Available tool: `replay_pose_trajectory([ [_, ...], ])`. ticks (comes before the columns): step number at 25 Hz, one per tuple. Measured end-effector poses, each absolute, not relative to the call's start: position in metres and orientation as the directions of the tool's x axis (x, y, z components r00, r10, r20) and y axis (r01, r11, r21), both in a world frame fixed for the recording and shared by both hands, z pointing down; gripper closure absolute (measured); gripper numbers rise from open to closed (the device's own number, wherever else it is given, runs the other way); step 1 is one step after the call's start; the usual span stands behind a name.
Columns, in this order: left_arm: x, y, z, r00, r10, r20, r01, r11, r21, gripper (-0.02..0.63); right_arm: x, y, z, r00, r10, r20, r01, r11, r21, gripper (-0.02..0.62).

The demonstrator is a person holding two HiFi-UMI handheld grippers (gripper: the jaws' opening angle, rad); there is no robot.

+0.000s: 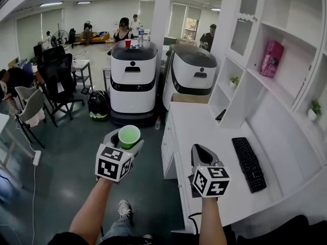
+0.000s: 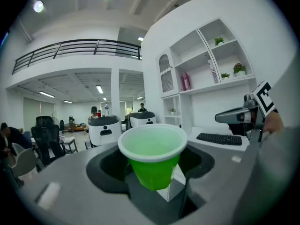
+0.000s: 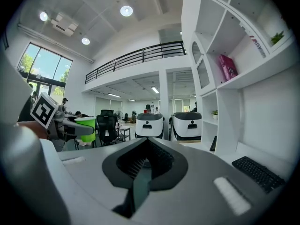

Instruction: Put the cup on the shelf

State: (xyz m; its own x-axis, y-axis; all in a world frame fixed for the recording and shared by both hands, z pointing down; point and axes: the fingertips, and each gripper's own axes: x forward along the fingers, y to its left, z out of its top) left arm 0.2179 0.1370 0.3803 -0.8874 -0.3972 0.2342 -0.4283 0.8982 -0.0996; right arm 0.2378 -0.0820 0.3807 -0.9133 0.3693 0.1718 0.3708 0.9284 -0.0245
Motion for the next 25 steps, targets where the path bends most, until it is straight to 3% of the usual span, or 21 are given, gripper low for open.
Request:
replay_pose_trajectory([
  [25, -0.022, 0.223, 0.399, -0.849, -0.449, 0.279, -0.479, 0.877, -0.045, 0.296, 0.0, 0.014, 0.387, -0.907, 0.341, 0.248, 0.348, 0.937, -0.016, 0.571],
])
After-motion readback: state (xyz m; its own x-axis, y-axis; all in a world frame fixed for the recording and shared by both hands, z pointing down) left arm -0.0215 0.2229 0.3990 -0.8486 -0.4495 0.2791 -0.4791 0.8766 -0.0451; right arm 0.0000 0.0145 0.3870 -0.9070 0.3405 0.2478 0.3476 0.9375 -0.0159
